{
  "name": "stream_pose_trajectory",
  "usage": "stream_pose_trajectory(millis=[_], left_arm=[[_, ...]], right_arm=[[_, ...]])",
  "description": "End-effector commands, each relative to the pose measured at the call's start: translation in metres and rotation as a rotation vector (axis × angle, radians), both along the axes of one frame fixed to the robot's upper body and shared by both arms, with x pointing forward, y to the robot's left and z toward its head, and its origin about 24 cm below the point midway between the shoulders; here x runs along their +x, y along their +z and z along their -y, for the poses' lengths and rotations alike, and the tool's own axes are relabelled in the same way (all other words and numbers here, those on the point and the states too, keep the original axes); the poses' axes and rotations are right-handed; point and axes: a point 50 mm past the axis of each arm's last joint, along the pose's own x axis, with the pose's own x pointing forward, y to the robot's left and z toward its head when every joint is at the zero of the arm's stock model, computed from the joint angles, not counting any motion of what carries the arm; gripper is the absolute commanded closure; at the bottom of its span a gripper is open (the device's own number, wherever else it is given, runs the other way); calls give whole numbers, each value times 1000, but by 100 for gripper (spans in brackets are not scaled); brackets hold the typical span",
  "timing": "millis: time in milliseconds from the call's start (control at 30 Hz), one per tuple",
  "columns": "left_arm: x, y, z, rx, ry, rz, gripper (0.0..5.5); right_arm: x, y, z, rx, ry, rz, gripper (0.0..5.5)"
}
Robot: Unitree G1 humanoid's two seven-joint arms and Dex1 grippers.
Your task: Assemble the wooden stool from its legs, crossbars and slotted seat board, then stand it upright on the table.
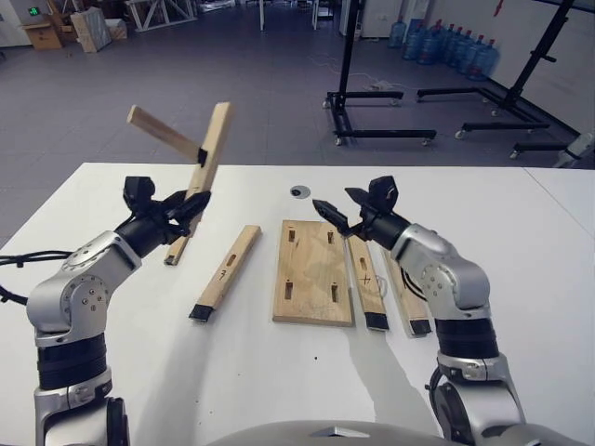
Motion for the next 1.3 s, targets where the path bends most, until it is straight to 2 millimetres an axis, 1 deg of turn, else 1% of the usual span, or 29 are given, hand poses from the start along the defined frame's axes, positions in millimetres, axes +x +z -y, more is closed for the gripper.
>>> stream_pose_trajectory(millis=[33, 100, 167, 233, 333, 467, 700, 800, 1067, 1300], left_arm=[[-11, 12, 34, -198, -257, -16, 348], [-13, 15, 41, -275, -319, -27, 348], [-12, 19, 40, -366, -354, -38, 348], [-13, 23, 39, -442, -392, -44, 348], [-15, 24, 42, -491, -452, -71, 348], [-19, 24, 49, -508, -507, -92, 348], [-23, 17, 58, -498, -539, -133, 348], [-25, 16, 61, -501, -553, -142, 348], [-31, 9, 71, -481, -592, -176, 348], [-32, 8, 72, -481, -595, -175, 348]], right_arm=[[-5, 53, 10, 308, 223, 22, 25], [-7, 73, 15, 460, 324, 18, 25], [-8, 83, 17, 555, 397, -8, 25], [-7, 82, 14, 608, 444, -68, 25], [-3, 79, 4, 661, 489, -161, 25], [2, 79, -9, 676, 508, -225, 25], [-2, 92, -23, 697, 567, -211, 25], [-4, 94, -29, 703, 580, -213, 25], [-3, 97, -39, 726, 582, -218, 25], [-6, 93, -41, 731, 562, -224, 25]])
